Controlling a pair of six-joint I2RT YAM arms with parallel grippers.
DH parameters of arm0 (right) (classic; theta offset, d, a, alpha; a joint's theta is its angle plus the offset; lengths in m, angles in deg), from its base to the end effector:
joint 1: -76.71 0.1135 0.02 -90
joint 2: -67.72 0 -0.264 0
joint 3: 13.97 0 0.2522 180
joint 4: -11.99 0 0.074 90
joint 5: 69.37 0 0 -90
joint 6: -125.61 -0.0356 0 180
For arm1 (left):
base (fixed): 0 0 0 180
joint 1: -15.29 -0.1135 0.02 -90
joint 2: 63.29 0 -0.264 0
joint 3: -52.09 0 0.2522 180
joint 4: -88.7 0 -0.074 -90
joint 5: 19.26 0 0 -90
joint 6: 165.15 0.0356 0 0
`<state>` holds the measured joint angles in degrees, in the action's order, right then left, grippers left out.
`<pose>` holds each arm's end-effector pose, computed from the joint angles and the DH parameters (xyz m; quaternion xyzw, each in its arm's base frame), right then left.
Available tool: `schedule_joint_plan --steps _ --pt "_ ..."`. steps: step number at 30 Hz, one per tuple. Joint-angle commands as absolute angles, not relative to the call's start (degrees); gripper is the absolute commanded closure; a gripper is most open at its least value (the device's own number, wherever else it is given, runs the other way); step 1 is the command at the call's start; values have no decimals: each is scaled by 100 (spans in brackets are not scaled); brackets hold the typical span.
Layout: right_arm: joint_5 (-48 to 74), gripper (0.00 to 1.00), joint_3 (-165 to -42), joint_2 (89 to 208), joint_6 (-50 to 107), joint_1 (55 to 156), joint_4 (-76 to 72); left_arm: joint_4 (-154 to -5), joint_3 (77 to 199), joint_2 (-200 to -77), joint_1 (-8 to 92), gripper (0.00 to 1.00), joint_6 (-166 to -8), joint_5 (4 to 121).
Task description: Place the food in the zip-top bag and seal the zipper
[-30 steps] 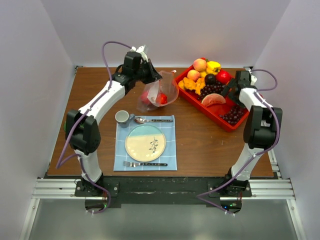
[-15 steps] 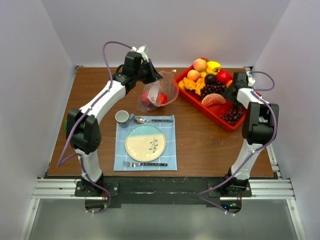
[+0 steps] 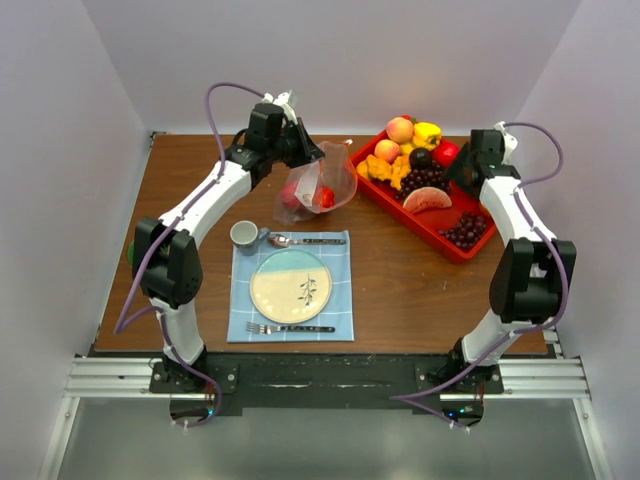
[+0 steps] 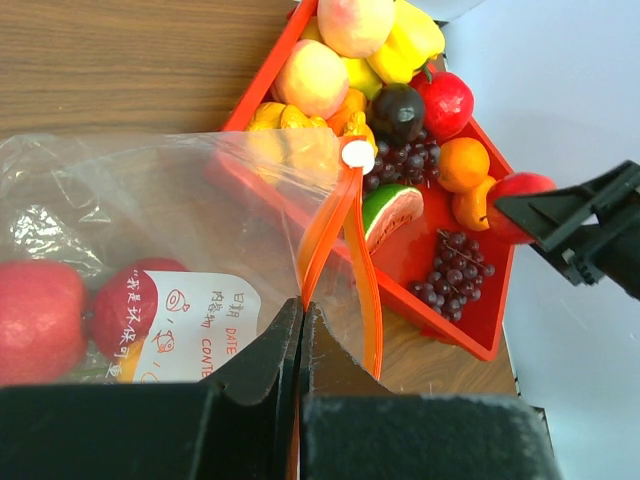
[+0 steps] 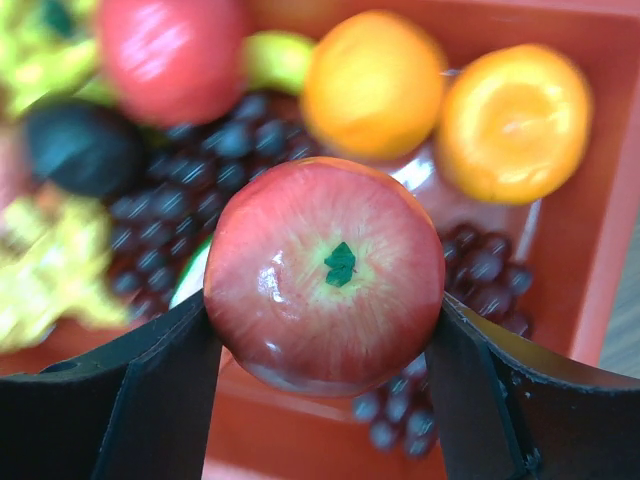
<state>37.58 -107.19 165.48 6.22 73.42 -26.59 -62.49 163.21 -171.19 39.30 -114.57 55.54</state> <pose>0.3847 -0.0325 0.2813 0.3116 0.8543 -0.0429 0.4138 0.4079 -0.1919 0.3321 -0.0426 0.8406 -0.3729 0.3906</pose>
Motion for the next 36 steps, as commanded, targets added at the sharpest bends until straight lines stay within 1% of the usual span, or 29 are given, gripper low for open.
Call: schedule_joint_plan --steps 1,6,7,9,12,14,18,21,22,24,25,27,28,31,36 --pt "3373 81 -10886 15958 634 8074 -2998 -6479 16631 -17078 3876 100 -11461 5501" --pt "3205 81 -11175 15527 441 9014 -2981 -6453 16675 -17104 3885 100 -11461 5466" --pt "3110 81 -11228 15439 406 9346 -2911 -6444 16675 -17113 3885 100 -11461 5457" --pt "3091 80 -11490 15438 362 9673 -2892 -6427 16675 -17095 3885 100 -11461 5457" --pt "3126 80 -11772 15561 291 10358 -2805 -6409 16684 -17078 3876 100 -11443 5466" --pt "3153 79 -12009 15850 265 10631 -2787 -6400 16684 -17078 3885 100 -11443 5449" --pt "3179 78 -12344 16448 160 10826 -2700 -6356 16719 -17052 3885 100 -11452 5448" --pt "3179 70 -12651 16966 115 10835 -2690 -6321 16728 -16990 3885 100 -11426 5475" --pt "3205 60 -12870 17194 107 10826 -2734 -6304 16728 -16964 3885 100 -11426 5492" --pt "3232 45 -13038 17389 115 10835 -2910 -6286 16728 -16946 3885 100 -11408 5484" --pt "3223 29 -13083 17433 107 10835 -2884 -6277 16728 -16937 3876 100 -11400 5484" --pt "3197 17 -13118 17434 98 10835 -2857 -6260 16719 -16937 3876 100 -11382 5501" --pt "3179 8 -13162 17425 89 10835 -2849 -6277 16719 -16946 3876 100 -11373 5492" --pt "3197 1 -13346 17399 115 10835 -2997 -6303 16719 -16972 3876 100 -11373 5492" --pt "3319 1 -13487 17171 238 10835 -3235 -6391 16728 -17025 3876 100 -11435 5475"
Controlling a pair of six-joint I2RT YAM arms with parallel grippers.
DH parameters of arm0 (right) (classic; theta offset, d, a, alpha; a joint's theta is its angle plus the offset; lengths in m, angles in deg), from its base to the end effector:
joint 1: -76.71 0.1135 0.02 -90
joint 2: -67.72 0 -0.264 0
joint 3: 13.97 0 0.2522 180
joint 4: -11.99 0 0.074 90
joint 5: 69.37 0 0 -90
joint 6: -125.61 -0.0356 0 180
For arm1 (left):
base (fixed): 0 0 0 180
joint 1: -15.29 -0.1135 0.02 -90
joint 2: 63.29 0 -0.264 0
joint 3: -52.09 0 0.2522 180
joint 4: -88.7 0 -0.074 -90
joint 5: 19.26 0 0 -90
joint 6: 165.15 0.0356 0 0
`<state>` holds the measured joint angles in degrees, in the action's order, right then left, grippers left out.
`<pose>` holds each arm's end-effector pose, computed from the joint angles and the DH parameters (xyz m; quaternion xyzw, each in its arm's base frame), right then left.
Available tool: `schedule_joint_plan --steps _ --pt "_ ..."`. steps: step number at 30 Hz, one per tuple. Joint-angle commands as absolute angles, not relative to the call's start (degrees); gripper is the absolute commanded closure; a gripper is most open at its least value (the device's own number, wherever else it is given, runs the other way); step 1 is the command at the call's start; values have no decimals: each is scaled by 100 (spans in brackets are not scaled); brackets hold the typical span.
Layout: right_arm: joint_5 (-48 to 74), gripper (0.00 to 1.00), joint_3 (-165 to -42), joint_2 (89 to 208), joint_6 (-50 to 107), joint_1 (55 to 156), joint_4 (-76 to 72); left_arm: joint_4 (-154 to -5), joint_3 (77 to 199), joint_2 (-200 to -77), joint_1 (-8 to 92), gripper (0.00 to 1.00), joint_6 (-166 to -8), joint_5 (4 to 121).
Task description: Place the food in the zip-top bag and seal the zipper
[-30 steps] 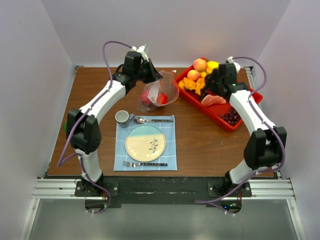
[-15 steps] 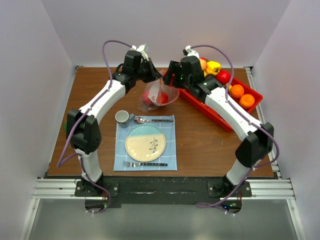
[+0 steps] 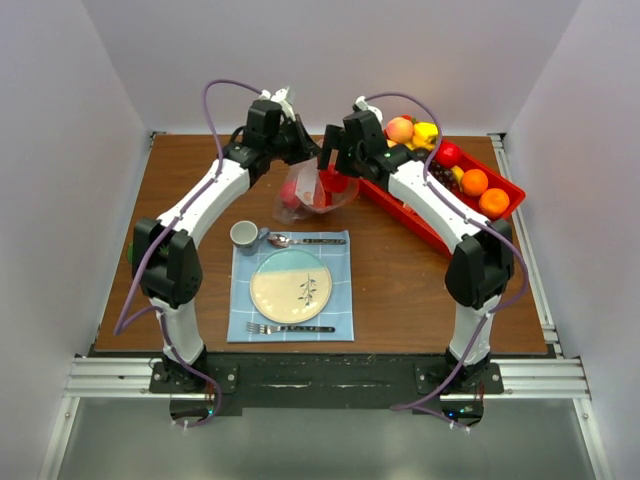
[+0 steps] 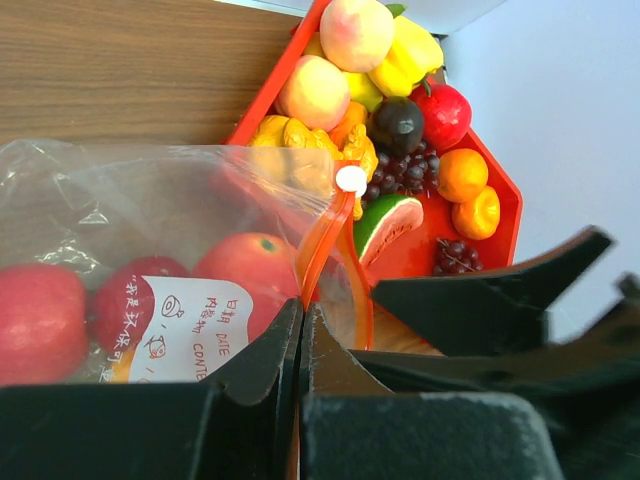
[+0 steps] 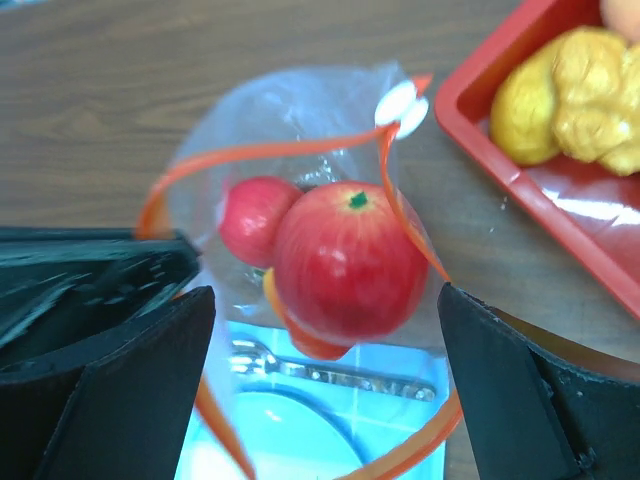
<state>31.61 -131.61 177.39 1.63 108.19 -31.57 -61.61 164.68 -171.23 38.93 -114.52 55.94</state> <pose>0.3849 0.2278 0.3337 0.0630 0.8841 0.1745 0.4288 0.4094 -0.1891 0.3392 -0.0460 0.8381 -0.3709 0.3973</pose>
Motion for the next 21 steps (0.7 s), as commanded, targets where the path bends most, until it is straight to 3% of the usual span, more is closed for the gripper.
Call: schedule_joint_plan --steps 1,6,13,21 --pt "3372 1 -13426 17074 256 10835 -3296 -6391 16728 -17025 3876 100 -11435 5483" --pt "3952 3 -13522 16696 660 10686 -3753 -6514 16701 -17034 3806 100 -11549 5501" --pt "3812 9 -12777 16247 897 9405 -3719 -6567 16719 -17051 3771 100 -11567 5501" --pt "3846 9 -12792 17063 1293 8278 -3210 -6594 16895 -17174 3744 100 -11584 5413"
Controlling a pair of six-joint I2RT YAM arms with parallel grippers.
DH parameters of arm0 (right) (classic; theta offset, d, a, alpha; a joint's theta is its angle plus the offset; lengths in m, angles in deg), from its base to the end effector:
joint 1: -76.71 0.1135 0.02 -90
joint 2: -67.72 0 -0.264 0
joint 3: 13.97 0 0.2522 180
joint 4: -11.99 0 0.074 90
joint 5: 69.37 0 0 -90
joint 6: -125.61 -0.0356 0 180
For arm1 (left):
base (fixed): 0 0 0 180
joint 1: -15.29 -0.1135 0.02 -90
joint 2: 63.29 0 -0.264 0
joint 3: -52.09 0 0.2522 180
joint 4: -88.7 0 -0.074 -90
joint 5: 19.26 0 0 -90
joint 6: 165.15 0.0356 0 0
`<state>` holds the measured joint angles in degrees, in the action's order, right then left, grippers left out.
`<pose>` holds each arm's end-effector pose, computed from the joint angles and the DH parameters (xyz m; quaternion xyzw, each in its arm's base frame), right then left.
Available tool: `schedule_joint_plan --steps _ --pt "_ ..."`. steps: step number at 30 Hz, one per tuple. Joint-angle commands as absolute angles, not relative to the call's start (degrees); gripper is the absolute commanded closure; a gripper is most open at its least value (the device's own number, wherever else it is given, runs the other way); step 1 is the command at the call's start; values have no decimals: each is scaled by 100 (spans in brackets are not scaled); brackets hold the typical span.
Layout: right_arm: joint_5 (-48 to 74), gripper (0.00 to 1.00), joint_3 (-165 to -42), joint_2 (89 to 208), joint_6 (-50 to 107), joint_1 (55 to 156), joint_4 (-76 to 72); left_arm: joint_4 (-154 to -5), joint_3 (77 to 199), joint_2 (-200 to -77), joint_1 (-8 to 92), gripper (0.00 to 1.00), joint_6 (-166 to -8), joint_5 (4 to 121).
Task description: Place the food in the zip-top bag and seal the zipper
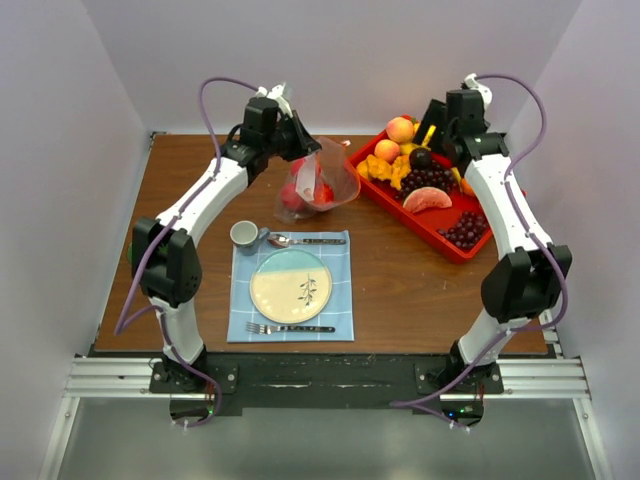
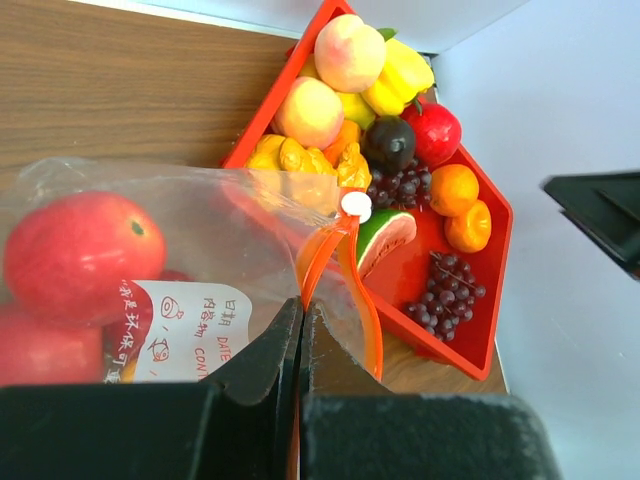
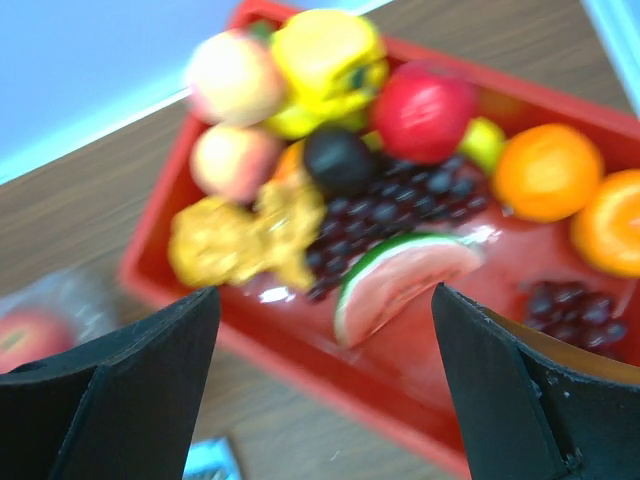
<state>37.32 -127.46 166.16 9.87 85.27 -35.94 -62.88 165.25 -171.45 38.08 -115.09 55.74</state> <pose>0.3902 0.0484 0.3814 0.1984 0.8489 0.0177 0.4896 0.4140 -0.1840 0.3433 -0.0527 0.8302 -0.3764 0.4079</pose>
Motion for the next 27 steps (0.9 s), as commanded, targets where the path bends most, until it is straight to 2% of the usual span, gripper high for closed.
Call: schedule_joint_plan --steps 1,6,15,27 --pt "3899 9 -12932 17212 1319 8182 -3070 -6585 16930 -17183 3744 100 -11584 5422" --pt "4075 9 -13197 18029 1258 7926 -2516 -6576 17079 -17332 3744 100 -11584 5378" --pt "3882 9 -13039 18681 669 7451 -1461 -6523 17351 -17552 3744 100 -11531 5361" --pt "3619 8 -13601 19411 318 7337 -1320 -6418 17615 -17763 3744 100 -11461 5413"
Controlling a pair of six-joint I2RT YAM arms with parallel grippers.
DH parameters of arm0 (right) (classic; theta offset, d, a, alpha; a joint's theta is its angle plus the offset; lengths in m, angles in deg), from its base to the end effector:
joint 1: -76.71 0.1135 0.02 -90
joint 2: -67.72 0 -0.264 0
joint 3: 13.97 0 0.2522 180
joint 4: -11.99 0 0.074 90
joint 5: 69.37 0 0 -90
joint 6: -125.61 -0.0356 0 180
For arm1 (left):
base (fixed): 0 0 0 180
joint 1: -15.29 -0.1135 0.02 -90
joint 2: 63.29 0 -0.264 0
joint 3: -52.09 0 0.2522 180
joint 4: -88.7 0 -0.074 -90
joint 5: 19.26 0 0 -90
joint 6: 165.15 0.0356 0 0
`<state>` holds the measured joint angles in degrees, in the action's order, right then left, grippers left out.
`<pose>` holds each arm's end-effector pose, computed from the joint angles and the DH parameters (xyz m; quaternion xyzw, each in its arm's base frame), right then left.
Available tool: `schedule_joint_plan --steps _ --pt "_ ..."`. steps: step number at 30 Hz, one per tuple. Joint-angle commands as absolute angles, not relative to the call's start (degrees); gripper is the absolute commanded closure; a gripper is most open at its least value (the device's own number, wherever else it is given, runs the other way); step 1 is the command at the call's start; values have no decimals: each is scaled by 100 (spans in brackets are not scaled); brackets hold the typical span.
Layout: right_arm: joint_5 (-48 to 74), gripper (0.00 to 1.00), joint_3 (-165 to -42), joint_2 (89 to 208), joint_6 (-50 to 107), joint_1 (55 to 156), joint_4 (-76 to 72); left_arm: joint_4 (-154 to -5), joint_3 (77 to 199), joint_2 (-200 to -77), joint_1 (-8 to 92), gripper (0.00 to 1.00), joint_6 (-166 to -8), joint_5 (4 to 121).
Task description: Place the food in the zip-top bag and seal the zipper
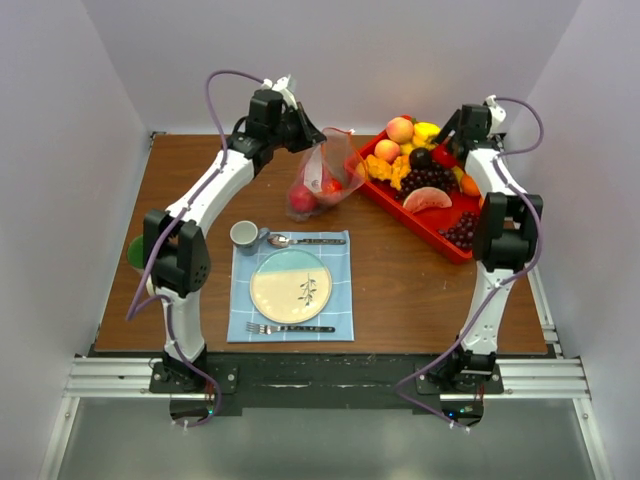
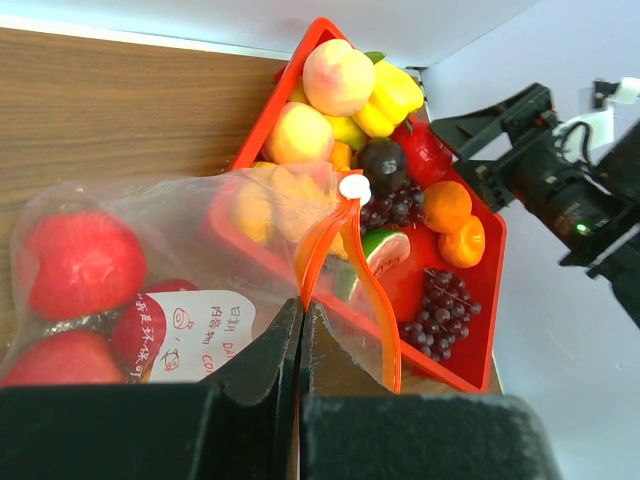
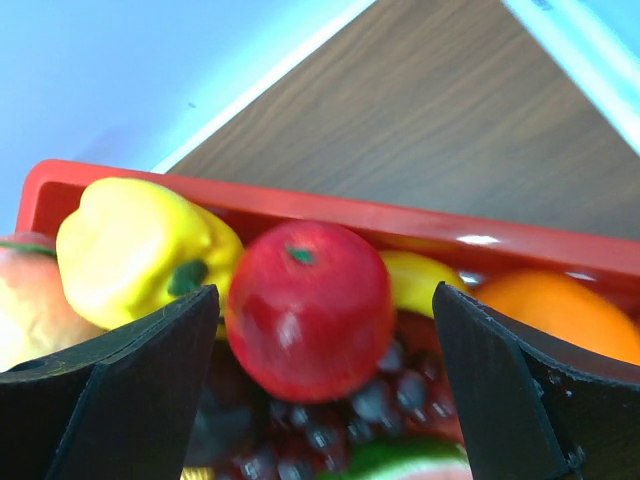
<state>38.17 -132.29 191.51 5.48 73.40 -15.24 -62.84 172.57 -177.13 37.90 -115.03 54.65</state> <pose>0.5072 -0.0401 0.2505 0.3195 0.8096 -0.0203 0.4920 0.4372 -0.1927 0.3439 -0.0456 0.8225 -0.3870 0.4144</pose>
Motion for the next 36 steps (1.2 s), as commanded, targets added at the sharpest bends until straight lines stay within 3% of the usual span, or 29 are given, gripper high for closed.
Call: schedule_joint_plan --steps 1,7,10,17,20,30,36 --pt "3593 8 -13619 19455 283 7337 -1302 -6409 17633 -17772 3744 100 -11444 5422" --pt "3495 9 -13707 19657 159 7328 -1346 -6330 17695 -17807 3735 100 -11426 5475" --pt "3609 16 -13365 19403 133 7328 -1232 -6295 17668 -17772 3735 100 -11391 5510" --pt "3952 62 -12723 18560 229 7337 -1381 -6312 17510 -17676 3727 100 -11373 5598" --pt "4049 69 -12468 18129 300 7337 -1469 -6321 17475 -17658 3727 100 -11373 5624" --pt "3418 77 -11704 16758 335 7670 -1944 -6426 17229 -17570 3691 100 -11426 5537" --pt "3197 76 -11668 16011 291 9189 -2136 -6418 17106 -17465 3691 100 -11417 5536"
